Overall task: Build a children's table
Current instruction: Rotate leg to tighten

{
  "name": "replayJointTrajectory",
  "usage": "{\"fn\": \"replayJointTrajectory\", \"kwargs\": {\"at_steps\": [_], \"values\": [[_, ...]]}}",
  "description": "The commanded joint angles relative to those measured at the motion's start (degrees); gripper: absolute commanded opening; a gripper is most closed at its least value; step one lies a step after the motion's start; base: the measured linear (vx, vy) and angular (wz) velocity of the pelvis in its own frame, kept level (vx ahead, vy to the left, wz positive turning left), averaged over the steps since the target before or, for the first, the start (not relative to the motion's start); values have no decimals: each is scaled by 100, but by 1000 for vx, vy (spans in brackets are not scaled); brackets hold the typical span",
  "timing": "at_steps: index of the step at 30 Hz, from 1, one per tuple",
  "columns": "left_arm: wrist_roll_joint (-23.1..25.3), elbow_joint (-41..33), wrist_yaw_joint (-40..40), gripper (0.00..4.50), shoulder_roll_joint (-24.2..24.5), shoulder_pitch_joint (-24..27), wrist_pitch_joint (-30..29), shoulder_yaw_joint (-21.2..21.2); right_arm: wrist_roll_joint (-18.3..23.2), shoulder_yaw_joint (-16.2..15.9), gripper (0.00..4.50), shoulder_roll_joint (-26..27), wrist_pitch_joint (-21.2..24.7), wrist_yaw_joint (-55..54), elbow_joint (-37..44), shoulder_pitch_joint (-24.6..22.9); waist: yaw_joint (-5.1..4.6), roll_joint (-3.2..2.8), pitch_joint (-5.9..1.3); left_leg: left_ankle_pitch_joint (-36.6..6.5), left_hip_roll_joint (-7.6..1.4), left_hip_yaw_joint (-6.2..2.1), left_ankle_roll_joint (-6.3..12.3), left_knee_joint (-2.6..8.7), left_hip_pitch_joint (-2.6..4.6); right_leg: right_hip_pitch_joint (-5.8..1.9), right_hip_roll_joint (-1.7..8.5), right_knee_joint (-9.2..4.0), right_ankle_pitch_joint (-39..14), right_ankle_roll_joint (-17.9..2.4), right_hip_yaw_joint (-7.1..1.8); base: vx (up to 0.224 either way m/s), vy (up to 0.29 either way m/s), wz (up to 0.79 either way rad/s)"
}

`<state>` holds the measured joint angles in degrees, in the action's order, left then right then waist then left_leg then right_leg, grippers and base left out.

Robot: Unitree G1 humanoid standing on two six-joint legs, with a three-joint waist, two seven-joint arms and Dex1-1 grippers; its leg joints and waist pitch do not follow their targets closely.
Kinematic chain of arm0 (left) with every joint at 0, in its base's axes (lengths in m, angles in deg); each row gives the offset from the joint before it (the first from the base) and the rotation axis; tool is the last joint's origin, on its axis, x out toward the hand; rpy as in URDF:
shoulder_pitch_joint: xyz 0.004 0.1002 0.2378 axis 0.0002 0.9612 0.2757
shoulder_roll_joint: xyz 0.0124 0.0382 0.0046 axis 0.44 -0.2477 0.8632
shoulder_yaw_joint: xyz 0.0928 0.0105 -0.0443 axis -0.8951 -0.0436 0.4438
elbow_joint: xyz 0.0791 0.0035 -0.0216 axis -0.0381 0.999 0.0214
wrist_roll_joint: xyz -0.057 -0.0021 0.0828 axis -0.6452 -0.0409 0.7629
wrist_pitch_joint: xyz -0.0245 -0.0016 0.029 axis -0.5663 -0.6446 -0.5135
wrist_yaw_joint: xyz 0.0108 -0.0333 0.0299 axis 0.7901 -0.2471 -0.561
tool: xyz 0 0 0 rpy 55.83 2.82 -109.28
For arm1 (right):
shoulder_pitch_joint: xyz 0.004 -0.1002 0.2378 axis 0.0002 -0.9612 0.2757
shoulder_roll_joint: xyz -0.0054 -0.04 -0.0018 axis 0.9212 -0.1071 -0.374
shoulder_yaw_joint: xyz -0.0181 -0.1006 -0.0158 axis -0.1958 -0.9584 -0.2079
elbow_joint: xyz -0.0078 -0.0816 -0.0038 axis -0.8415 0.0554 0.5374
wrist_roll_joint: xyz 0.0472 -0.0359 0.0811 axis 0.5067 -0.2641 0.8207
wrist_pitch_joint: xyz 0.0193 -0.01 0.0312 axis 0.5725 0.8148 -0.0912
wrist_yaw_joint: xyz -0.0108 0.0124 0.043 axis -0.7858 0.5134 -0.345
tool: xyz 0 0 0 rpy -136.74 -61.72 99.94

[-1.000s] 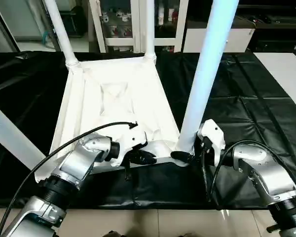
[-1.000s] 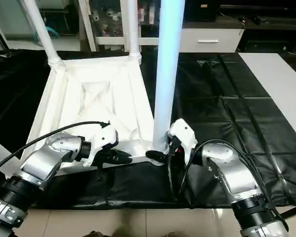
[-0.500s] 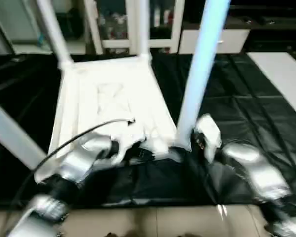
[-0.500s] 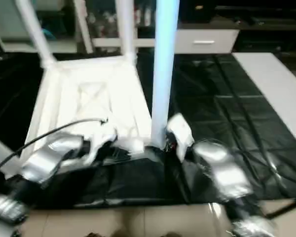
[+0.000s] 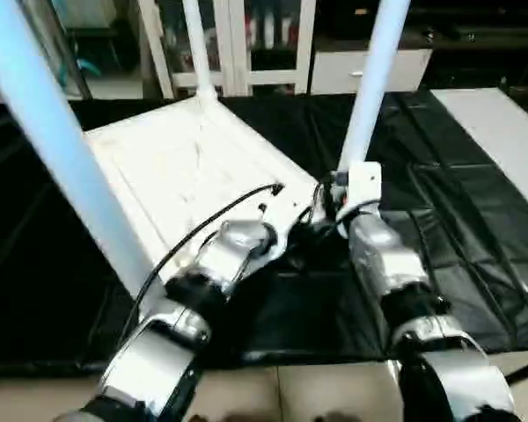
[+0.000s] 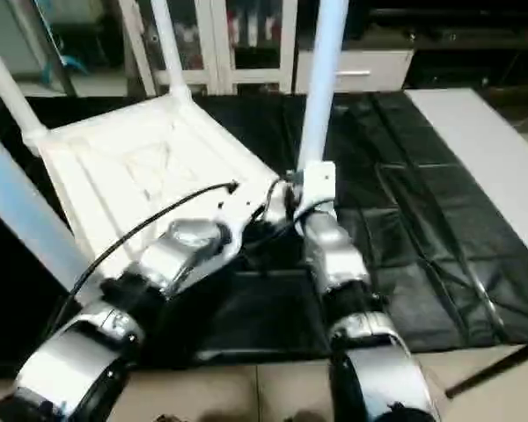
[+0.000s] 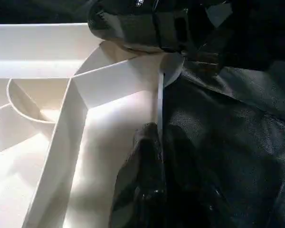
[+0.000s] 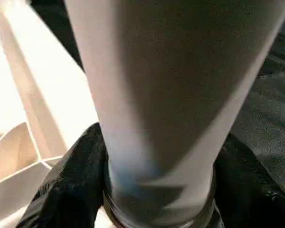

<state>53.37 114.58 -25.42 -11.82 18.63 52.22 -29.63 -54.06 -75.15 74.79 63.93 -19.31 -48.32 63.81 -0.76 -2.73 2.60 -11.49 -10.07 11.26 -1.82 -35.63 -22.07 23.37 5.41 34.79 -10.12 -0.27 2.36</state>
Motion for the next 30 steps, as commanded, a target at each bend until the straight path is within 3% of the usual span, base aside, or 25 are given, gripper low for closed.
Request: {"fn": "replayJointTrajectory", "kwargs": {"at_steps": [1, 2, 3, 6, 7, 8, 10, 11, 12, 14, 16, 17, 18, 20, 21, 23, 25, 27, 30], "values": [[118, 39, -350, 0, 123, -117, 220, 204, 140, -61, 268, 232, -119, 301, 122, -20, 32, 32, -447, -583, -197, -108, 662, 387, 83, -339, 247, -342, -61, -1687, -124, 0, 0, 0], [131, 60, -331, 0, 143, -130, 265, 172, 220, -33, 324, 250, -197, 437, 177, -34, 43, 36, -435, -688, -205, -104, 660, 394, 86, -335, 253, -361, -220, -1674, -125, 0, 0, 0], [121, -23, -87, 0, 268, -97, 376, 110, 202, -130, 338, 165, -335, 643, 571, -209, 47, -44, -421, -778, -205, -110, 614, 406, 97, -324, 240, -387, -321, -1641, -114, 0, 0, 0], [130, -130, 286, 0, 429, -20, 616, 30, 155, -211, 356, 19, -332, 789, 1083, -464, 22, -89, -414, -869, -196, -140, 583, 424, 56, -372, 246, -362, -339, -1563, -110, 0, 0, 0], [124, -148, 353, 0, 461, -1, 625, 21, 157, -230, 356, -22, -294, 837, 1210, -533, -10, -68, -418, -845, -191, -143, 573, 415, 47, -379, 246, -363, -350, -1570, -108, 0, 0, 0], [108, -192, 513, 0, 535, 42, 643, 0, 168, -272, 373, -119, -161, 999, 1512, -697, -14, -96, -412, -831, -192, -135, 588, 407, 65, -363, 243, -375, -361, -1597, -114, 0, 0, 0], [85, -300, 765, 0, 620, 93, 723, -53, 203, -335, 391, -262, 79, 1194, 1928, -898, 1, -92, -405, -747, -204, -137, 626, 411, 67, -364, 230, -362, -315, -1614, -118, 0, 0, 0], [48, -522, 1041, 0, 775, 165, 658, -79, 264, -551, 400, -602, 530, 1679, 2661, -1261, 32, -107, -400, -664, -218, -143, 654, 413, 75, -365, 223, -351, -209, -1620, -117, 0, 0, 0], [48, -522, 1041, 0, 775, 165, 658, -79, 264, -551, 409, -602, 530, 1679, 2661, -1261, 53, -105, -411, -585, -232, -148, 679, 406, 77, -380, 225, -327, -84, -1618, -119, 0, 0, 0], [20, -627, 1194, 0, 843, 205, 675, -96, 286, -625, 427, -732, 689, 1837, 2931, -1403, 66, -136, -412, -571, -233, -134, 708, 404, 96, -332, 229, -323, -25, -1689, -125, 0, 0, 0], [-117, -1036, 1704, 0, 1090, 376, 636, -166, 343, -780, 427, -1189, 1059, 2328, 3792, -1885, 93, -171, -387, -732, -229, -133, 633, 423, 98, -341, 229, -352, -216, -1676, -123, 0, 0, 0], [-208, -1269, 1986, 0, 1203, 472, 604, -206, 441, -803, 427, -1391, 1197, 2541, 4149, -2088, 142, -132, -369, -893, -254, -144, 560, 450, 92, -371, 245, -358, -345, -1597, -146, 0, 0, 0], [-249, -1383, 2123, 0, 1256, 517, 568, -221, 508, -805, 427, -1490, 1273, 2649, 4322, -2183, 159, -130, -360, -881, -258, -145, 567, 457, 93, -362, 251, -358, -335, -1590, -153, 0, 0, 0], [-410, -1820, 2674, 0, 1475, 709, 605, -313, 727, -888, 427, -1914, 1444, 3166, 4845, -2493, 158, -153, -332, -993, -258, -135, 525, 467, 92, -315, 247, -370, -456, -1614, -151, 0, 0, 0], [-511, -2107, 3020, 0, 1629, 848, 591, -374, 866, -939, 427, -2186, 1560, 3495, 5183, -2699, 172, -198, -314, -1097, -247, -146, 487, 480, 95, -317, 247, -374, -582, -1595, -143, 0, 0, 0], [-607, -2490, 3588, 0, 1924, 1075, 506, -527, 1054, -970, 427, -2623, 1709, 4036, 5618, -3031, 250, -183, -305, -1138, -307, -154, 475, 505, 108, -342, 286, -383, -767, -1457, -180, 0, 0, 0], [-611, -2548, 3691, 0, 1989, 1120, 487, -567, 1081, -965, 427, -2711, 1727, 4159, 5675, -3100, 275, -218, -298, -1076, -287, -130, 448, 494, 135, -269, 260, -399, -769, -1489, -169, 0, 0, 0], [-641, -2642, 3865, 0, 2106, 1215, 508, -605, 1147, -977, 427, -2908, 1830, 4465, 5737, -3210, 311, -165, -323, -1122, -298, -114, 388, 493, 161, -270, 260, -410, -891, -1475, -175, 0, 0, 0], [-607, -2658, 3846, 0, 2128, 1268, 508, -614, 1128, -1125, 427, -3055, 1860, 4728, 5640, -3174, 348, -164, -321, -1061, -300, -116, 312, 500, 163, -256, 265, -398, -952, -1423, -185, 0, 0, 0]]}}
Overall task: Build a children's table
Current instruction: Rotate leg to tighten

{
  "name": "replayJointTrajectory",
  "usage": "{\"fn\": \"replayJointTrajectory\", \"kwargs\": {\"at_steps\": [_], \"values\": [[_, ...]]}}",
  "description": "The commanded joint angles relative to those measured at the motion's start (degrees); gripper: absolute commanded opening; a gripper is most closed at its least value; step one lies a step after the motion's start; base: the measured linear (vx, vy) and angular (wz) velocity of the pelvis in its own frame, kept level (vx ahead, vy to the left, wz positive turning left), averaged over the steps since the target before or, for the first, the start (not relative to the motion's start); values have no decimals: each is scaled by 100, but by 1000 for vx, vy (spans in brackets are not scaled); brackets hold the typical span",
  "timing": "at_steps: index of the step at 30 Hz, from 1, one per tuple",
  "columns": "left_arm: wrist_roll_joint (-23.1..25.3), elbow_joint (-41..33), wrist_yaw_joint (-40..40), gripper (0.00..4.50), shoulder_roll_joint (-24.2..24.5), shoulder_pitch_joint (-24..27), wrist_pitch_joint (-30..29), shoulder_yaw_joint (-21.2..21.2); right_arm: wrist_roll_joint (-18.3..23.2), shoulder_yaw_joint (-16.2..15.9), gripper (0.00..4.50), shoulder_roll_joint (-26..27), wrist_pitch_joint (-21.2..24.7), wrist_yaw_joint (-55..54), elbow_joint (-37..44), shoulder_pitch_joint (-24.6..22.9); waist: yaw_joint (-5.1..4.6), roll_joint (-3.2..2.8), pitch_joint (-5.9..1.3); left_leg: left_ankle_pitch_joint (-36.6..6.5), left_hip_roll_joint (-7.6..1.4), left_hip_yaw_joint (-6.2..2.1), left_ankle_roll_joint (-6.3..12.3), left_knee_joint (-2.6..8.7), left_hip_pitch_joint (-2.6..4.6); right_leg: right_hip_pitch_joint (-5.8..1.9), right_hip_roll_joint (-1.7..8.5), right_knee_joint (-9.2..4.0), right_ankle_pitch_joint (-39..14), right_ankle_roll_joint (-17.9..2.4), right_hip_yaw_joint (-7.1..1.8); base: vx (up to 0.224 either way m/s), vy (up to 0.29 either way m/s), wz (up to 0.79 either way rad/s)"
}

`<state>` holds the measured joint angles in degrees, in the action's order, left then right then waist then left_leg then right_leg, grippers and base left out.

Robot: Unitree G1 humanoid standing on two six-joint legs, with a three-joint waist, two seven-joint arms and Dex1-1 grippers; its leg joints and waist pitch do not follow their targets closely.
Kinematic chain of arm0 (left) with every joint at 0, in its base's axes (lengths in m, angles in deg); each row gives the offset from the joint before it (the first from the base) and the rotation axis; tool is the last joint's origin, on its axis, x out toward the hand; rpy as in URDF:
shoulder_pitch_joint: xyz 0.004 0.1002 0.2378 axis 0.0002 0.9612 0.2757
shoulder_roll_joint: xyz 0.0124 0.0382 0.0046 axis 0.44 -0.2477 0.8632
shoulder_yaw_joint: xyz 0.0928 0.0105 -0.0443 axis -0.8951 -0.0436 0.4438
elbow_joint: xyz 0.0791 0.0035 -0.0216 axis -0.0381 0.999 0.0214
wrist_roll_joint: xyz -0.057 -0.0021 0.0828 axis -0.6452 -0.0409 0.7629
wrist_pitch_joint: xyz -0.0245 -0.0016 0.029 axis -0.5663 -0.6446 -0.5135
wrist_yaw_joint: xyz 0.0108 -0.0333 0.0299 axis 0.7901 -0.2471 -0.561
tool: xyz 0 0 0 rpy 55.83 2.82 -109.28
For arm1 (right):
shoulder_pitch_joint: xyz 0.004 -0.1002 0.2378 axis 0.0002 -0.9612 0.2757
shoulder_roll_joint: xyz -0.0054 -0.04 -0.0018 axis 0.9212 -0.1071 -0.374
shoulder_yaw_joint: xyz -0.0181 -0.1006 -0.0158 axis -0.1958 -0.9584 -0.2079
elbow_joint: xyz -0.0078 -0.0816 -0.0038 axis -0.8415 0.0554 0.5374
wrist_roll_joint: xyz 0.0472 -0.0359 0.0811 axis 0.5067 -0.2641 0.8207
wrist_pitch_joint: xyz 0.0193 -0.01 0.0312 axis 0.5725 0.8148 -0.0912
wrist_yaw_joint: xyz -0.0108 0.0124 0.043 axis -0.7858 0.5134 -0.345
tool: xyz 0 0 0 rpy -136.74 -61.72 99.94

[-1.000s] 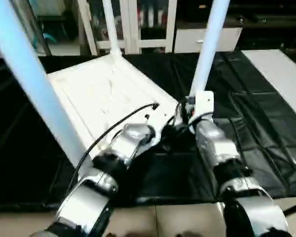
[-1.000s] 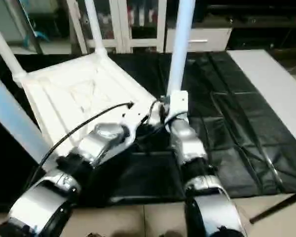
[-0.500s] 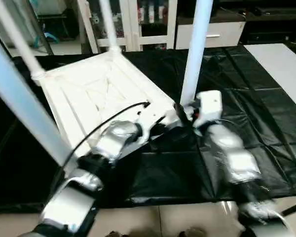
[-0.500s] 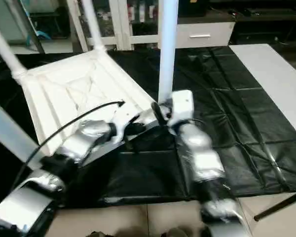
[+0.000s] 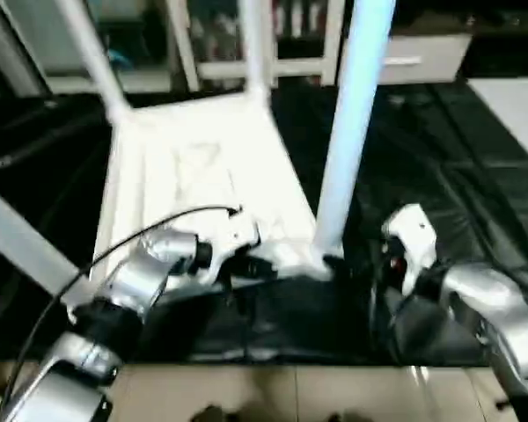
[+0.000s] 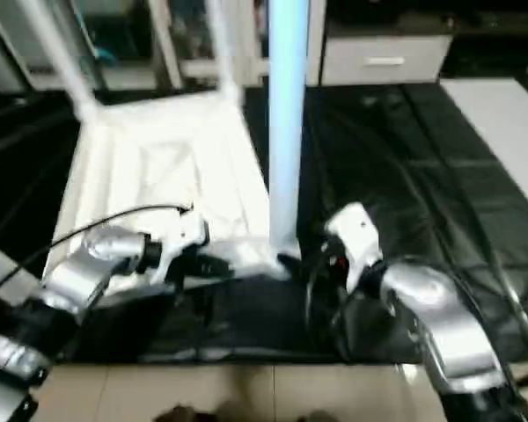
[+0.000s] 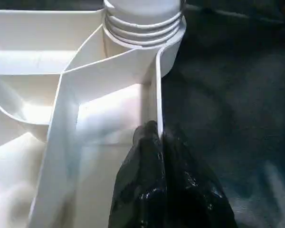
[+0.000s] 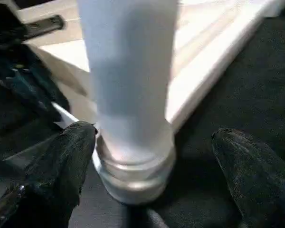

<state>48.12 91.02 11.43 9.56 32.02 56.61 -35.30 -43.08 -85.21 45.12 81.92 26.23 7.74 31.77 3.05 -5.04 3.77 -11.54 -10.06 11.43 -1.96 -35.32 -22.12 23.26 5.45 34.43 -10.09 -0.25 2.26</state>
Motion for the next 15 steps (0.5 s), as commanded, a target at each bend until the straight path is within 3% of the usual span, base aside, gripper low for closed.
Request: {"fn": "replayJointTrajectory", "kwargs": {"at_steps": [1, 3, 4, 5, 7, 11, 15], "values": [[-80, -303, 161, 0, -10, -70, 69, -48, 30, -120, 427, -89, 61, 176, 33, 30, -30, 123, -438, -987, -289, -132, 337, 463, 138, -266, 266, -347, -923, -1417, -183, 0, 0, 0], [13, -344, 21, 0, -23, -21, 59, -74, -11, -243, 427, -153, 35, 314, -143, 154, -28, 170, -446, -877, -279, -125, 379, 453, 121, -270, 277, -354, -924, -1377, -183, 0, 0, 0], [19, -356, 10, 0, -24, -12, 53, -76, -20, -254, 427, -152, 29, 326, -173, 175, -36, 260, -447, -837, -281, -122, 408, 450, 110, -279, 278, -351, -927, -1366, -184, 0, 0, 0], [31, -414, -17, 0, -28, 25, 16, -84, -96, -302, 427, -128, -11, 379, -347, 297, -26, 213, -450, -722, -281, -129, 451, 436, 101, -271, 298, -343, -971, -1346, -182, 0, 0, 0], [48, -434, -56, 0, -46, 43, -10, -81, -198, -366, 427, -65, -77, 432, -608, 473, -32, 197, -456, -701, -283, -131, 447, 432, 113, -257, 287, -338, -965, -1354, -174, 0, 0, 0], [154, -355, -219, 0, -140, 20, 19, -127, -420, -502, 427, 82, -328, 501, -1289, 867, -14, 238, -476, -553, -273, -122, 489, 405, 110, -264, 281, -302, -720, -1429, -174, 0, 0, 0], [237, -349, -294, 0, -107, -13, 59, -127, -452, -572, 427, 301, -423, 454, -1665, 1183, -18, 234, -478, -538, -264, -120, 529, 398, 104, -272, 275, -298, -663, -1441, -169, 0, 0, 0]]}}
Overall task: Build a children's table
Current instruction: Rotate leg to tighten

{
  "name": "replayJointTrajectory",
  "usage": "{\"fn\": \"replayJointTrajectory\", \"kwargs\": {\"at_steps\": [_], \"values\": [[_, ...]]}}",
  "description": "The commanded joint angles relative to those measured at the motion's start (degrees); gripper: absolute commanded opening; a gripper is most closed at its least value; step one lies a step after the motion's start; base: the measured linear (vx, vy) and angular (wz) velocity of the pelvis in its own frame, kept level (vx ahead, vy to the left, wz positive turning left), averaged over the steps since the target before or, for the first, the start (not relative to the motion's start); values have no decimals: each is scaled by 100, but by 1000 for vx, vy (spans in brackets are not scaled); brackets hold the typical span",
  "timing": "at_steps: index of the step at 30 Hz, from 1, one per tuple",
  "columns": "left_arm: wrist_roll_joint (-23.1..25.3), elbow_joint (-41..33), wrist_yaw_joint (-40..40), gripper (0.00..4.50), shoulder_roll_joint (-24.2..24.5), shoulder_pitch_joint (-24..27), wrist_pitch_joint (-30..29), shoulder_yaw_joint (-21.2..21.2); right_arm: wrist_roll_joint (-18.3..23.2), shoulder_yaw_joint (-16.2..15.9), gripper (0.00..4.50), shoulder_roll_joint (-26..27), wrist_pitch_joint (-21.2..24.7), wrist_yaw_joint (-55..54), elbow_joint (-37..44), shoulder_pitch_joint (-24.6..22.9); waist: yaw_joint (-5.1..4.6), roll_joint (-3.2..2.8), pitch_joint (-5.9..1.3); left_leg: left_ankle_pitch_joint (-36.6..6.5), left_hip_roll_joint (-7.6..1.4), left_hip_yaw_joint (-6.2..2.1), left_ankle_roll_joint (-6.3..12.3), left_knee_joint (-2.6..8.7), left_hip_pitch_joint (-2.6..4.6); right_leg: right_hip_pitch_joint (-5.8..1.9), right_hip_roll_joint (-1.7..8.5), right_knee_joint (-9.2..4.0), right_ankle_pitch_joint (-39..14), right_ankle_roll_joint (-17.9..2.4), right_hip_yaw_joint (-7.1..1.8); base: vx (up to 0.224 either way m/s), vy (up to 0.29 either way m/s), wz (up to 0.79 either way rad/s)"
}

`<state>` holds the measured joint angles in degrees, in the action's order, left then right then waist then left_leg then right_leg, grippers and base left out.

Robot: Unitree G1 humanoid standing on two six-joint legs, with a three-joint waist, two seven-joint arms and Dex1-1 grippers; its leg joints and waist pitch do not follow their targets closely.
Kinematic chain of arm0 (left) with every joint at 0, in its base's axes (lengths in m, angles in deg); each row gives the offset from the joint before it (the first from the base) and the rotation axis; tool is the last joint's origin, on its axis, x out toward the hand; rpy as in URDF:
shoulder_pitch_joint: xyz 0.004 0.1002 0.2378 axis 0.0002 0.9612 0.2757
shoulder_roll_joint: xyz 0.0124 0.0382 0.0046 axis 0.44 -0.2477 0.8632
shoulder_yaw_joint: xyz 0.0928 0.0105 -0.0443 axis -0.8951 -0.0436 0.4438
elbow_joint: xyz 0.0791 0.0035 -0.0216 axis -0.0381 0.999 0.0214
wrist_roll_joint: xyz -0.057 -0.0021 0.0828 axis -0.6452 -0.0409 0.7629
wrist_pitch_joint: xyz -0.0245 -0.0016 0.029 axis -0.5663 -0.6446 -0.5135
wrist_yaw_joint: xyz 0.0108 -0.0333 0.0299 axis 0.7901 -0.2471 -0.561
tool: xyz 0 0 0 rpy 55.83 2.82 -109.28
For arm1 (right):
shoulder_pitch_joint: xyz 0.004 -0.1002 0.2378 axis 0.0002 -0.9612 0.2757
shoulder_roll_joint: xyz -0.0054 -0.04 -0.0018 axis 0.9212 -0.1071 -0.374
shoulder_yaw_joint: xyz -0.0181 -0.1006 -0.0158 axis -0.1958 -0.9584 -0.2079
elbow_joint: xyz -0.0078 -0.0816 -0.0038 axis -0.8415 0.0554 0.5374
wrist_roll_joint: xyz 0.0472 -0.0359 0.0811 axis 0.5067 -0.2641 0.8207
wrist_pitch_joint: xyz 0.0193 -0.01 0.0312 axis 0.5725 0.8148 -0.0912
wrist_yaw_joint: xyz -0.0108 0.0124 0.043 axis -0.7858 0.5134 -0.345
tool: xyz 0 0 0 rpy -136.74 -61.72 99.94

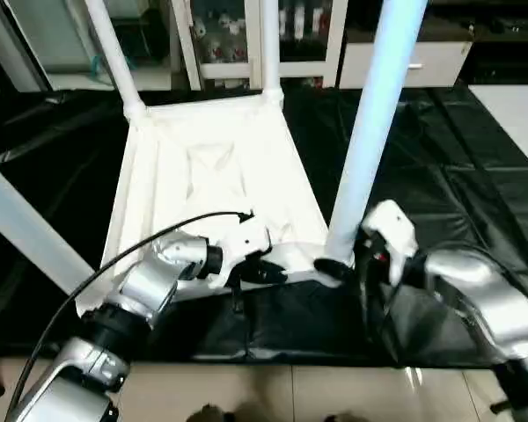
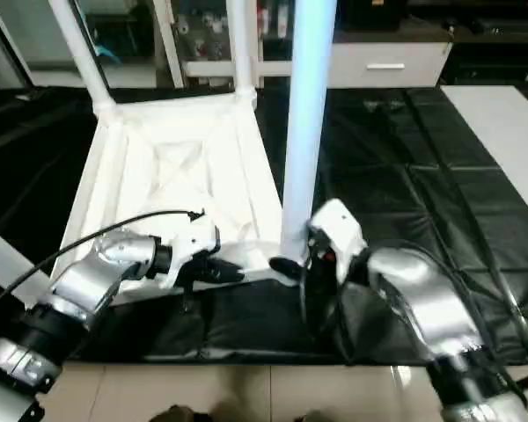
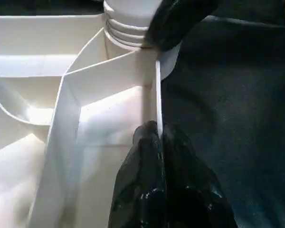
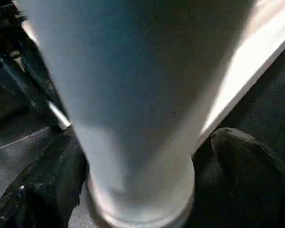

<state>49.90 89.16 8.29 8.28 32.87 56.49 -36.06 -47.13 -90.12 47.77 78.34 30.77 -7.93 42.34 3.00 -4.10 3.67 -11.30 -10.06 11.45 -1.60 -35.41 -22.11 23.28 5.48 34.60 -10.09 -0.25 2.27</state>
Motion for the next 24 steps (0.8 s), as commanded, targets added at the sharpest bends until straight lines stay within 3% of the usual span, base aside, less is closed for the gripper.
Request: {"fn": "replayJointTrajectory", "kwargs": {"at_steps": [1, 5, 7, 10, 13, 14, 17, 24], "values": [[62, -160, 27, 0, 29, -97, 76, -53, -58, -97, 427, 47, -89, 14, -139, 151, -9, 127, -470, -574, -263, -123, 483, 404, 106, -272, 271, -313, -683, -1439, -168, 0, 0, 0], [103, -111, 59, 0, 68, -53, 108, -65, -130, -202, 427, 113, -253, 195, -386, 270, -34, 139, -456, -762, -256, -123, 401, 407, 100, -277, 268, -333, -920, -1405, -171, 0, 0, 0], [113, -102, 44, 0, 71, -29, 108, -58, -132, -205, 401, 135, -286, 272, -457, 291, -52, 231, -456, -758, -255, -119, 402, 410, 91, -284, 263, -338, -980, -1382, -172, 0, 0, 0], [69, -132, 16, 0, 89, -5, 71, -16, -141, -241, 382, 142, -365, 472, -547, 336, -49, 204, -456, -745, -268, -127, 418, 410, 100, -264, 265, -326, -1027, -1383, -167, 0, 0, 0], [78, -114, 9, 0, 113, -9, 92, -9, -146, -276, 352, 135, -416, 542, -606, 357, -64, 211, -453, -788, -268, -127, 399, 417, 107, -257, 257, -324, -998, -1384, -169, 0, 0, 0], [87, -111, 10, 0, 125, -6, 101, 4, -161, -275, 352, 133, -479, 591, -687, 376, -72, 246, -453, -833, -268, -122, 386, 416, 104, -261, 265, -330, -1026, -1385, -172, 0, 0, 0], [92, -95, 14, 0, 146, -5, 123, 28, -192, -242, 309, 156, -535, 643, -785, 410, -73, 226, -457, -835, -268, -129, 359, 420, 109, -261, 261, -325, -984, -1397, -172, 0, 0, 0], [67, -117, 18, 0, 148, 34, 96, 17, -210, -192, 273, 233, -679, 694, -1039, 461, -80, 234, -462, -867, -267, -128, 373, 416, 104, -269, 266, -316, -878, -1471, -171, 0, 0, 0]]}}
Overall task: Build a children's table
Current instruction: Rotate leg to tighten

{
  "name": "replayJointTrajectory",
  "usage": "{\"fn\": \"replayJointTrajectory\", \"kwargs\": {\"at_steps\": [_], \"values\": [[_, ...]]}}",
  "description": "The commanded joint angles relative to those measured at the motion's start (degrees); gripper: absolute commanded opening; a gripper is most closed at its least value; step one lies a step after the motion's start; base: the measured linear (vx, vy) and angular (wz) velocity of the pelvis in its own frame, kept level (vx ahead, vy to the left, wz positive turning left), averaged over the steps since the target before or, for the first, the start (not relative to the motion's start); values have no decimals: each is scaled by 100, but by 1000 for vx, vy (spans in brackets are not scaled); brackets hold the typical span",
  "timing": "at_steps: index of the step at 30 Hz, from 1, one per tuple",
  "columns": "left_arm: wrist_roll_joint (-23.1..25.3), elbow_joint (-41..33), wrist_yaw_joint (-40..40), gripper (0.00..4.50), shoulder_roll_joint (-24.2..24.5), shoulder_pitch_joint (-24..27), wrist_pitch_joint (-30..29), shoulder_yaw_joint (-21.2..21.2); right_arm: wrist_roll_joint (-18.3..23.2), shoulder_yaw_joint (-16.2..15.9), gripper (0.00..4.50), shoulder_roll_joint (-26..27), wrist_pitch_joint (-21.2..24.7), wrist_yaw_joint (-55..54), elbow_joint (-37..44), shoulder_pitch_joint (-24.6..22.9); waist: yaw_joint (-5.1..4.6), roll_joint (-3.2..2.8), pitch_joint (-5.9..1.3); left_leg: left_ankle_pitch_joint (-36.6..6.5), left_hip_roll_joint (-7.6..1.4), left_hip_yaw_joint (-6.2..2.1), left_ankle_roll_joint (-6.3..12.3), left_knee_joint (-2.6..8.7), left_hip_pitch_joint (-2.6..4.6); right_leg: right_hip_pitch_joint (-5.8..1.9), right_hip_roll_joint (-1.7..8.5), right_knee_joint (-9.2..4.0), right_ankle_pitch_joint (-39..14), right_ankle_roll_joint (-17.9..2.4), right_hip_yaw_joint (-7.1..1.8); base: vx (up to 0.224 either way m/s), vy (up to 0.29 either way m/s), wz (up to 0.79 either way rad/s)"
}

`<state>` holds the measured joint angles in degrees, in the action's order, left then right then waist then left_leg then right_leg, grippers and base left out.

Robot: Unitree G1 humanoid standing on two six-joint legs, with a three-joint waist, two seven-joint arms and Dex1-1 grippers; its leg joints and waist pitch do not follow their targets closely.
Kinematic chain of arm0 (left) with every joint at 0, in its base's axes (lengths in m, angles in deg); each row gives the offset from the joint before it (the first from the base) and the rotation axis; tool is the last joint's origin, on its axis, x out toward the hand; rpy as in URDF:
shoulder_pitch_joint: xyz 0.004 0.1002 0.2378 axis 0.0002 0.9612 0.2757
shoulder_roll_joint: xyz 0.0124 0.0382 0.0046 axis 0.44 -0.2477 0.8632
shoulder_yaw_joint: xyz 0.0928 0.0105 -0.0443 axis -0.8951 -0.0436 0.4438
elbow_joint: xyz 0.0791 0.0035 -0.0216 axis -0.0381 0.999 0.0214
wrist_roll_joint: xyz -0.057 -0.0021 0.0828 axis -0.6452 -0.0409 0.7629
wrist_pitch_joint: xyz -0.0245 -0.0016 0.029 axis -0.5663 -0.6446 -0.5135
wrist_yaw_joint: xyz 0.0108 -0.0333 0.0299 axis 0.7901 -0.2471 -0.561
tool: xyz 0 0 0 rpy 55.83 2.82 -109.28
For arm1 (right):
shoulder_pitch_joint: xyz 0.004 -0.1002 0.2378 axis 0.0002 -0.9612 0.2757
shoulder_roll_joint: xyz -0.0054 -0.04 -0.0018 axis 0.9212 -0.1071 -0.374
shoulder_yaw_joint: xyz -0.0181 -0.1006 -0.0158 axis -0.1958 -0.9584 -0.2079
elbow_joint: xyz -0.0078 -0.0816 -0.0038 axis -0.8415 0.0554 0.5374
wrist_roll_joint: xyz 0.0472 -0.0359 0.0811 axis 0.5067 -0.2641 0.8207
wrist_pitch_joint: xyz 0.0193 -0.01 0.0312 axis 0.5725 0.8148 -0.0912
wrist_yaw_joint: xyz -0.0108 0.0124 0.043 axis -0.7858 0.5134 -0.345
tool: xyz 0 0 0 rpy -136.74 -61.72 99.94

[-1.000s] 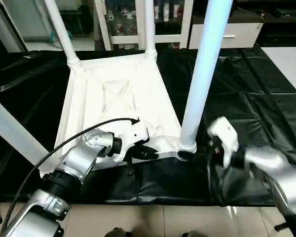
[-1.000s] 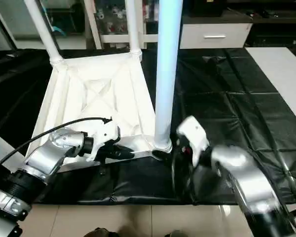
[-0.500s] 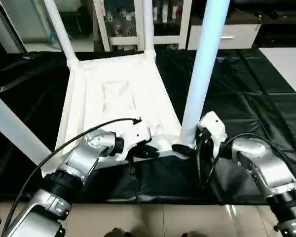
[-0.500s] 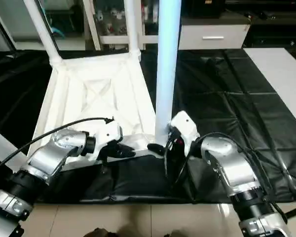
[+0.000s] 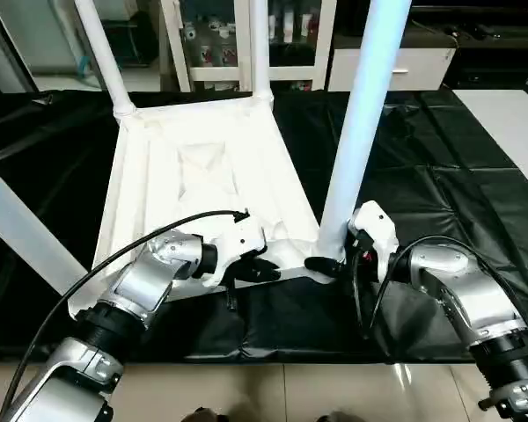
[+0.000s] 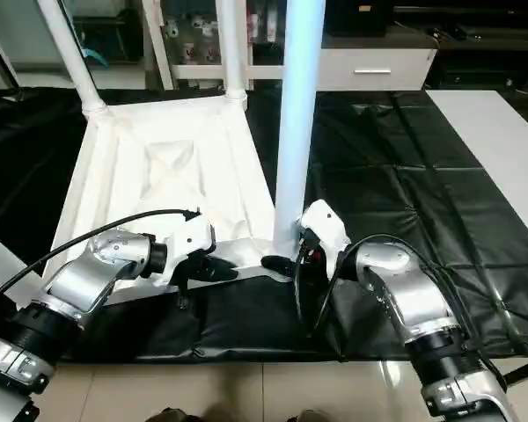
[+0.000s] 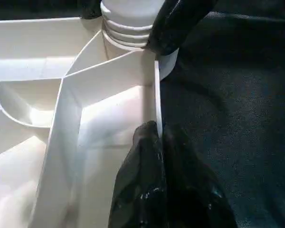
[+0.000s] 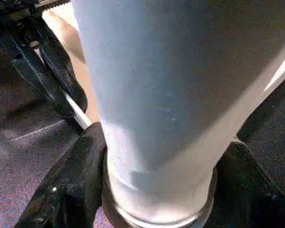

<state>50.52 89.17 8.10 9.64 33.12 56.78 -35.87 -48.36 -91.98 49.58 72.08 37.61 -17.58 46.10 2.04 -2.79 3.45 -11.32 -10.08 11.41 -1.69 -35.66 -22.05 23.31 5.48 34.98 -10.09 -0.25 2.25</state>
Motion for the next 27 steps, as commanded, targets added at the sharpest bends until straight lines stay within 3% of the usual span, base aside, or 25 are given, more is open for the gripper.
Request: {"fn": "replayJointTrajectory", "kwargs": {"at_steps": [1, 2, 7, 10, 11, 12, 13, 14, 15, 18, 20, 22, 23, 27], "values": [[4, -127, 47, 0, 18, 14, 62, -7, -94, -2, 273, 59, -60, 2, -89, 84, 15, 103, -438, -880, -262, -123, 377, 442, 101, -273, 263, -360, -910, -1465, -167, 0, 0, 0], [6, -116, 46, 0, 17, 14, 71, -8, -99, -1, 271, 67, -68, 0, -106, 81, 10, 131, -437, -883, -264, -123, 379, 445, 99, -273, 260, -362, -927, -1460, -168, 0, 0, 0], [8, -68, 25, 0, 14, 13, 81, 2, -150, -19, 270, 145, -74, -89, -169, 28, 5, 117, -442, -849, -264, -123, 382, 441, 100, -271, 259, -353, -895, -1463, -169, 0, 0, 0], [-14, 17, -86, 0, -58, -22, 9, 57, -201, 70, 270, 349, -8, -493, -277, 58, -40, 72, -434, -1005, -256, -122, 298, 453, 112, -255, 245, -378, -1001, -1445, -167, 0, 0, 0], [-6, 246, -401, 0, -277, -126, -89, 143, -353, 202, 270, 683, -36, -1239, -506, 158, -61, 46, -426, -1096, -247, -132, 211, 465, 103, -257, 248, -396, -1124, -1424, -160, 0, 0, 0], [1, 286, -456, 0, -310, -145, -90, 156, -376, 221, 270, 730, -44, -1349, -541, 174, -97, 75, -419, -1243, -236, -142, 96, 485, 102, -261, 237, -409, -1349, -1366, -152, 0, 0, 0], [22, 406, -623, 0, -410, -202, -95, 193, -446, 277, 270, 872, -68, -1682, -646, 223, -116, 35, -422, -1318, -230, -149, 41, 489, 110, -248, 237, -407, -1446, -1345, -152, 0, 0, 0], [35, 590, -884, 0, -579, -290, -157, 257, -493, 385, 270, 1088, -59, -2150, -784, 287, -168, 49, -404, -1545, -221, -144, -65, 499, 134, -212, 224, -459, -1697, -1281, -150, 0, 0, 0], [100, 790, -1201, 0, -735, -392, -224, 300, -538, 500, 269, 1309, -42, -2650, -926, 367, -172, 8, -415, -1623, -218, -156, -115, 494, 154, -211, 236, -460, -1765, -1263, -151, 0, 0, 0], [163, 1362, -1999, 0, -1160, -703, -396, 471, -499, 863, 269, 1915, 16, -3752, -1313, 637, -250, -3, -410, -1823, -201, -161, -185, 506, 154, -185, 222, -504, -1864, -1186, -151, 0, 0, 0], [119, 1746, -2511, 0, -1453, -915, -502, 656, -446, 1084, 269, 2251, -17, -4328, -1582, 832, -250, 48, -435, -1675, -195, -170, -129, 506, 121, -231, 223, -489, -1656, -1202, -150, 0, 0, 0], [117, 2087, -2985, 0, -1671, -1104, -481, 813, -440, 1268, 269, 2504, -65, -4859, -1873, 1019, -236, 67, -454, -1491, -183, -155, -48, 482, 126, -223, 236, -492, -1493, -1253, -155, 0, 0, 0], [171, 2417, -3458, 0, -1839, -1287, -380, 923, -535, 1310, 269, 2701, -190, -5310, -2196, 1220, -207, 59, -458, -1355, -190, -151, 17, 477, 124, -234, 238, -475, -1317, -1305, -154, 0, 0, 0], [245, 2698, -3854, 0, -1968, -1445, -261, 999, -700, 1319, 269, 2927, -381, -5871, -2589, 1470, -148, 55, -479, -1025, -182, -135, 172, 455, 109, -255, 241, -439, -922, -1361, -148, 0, 0, 0]]}}
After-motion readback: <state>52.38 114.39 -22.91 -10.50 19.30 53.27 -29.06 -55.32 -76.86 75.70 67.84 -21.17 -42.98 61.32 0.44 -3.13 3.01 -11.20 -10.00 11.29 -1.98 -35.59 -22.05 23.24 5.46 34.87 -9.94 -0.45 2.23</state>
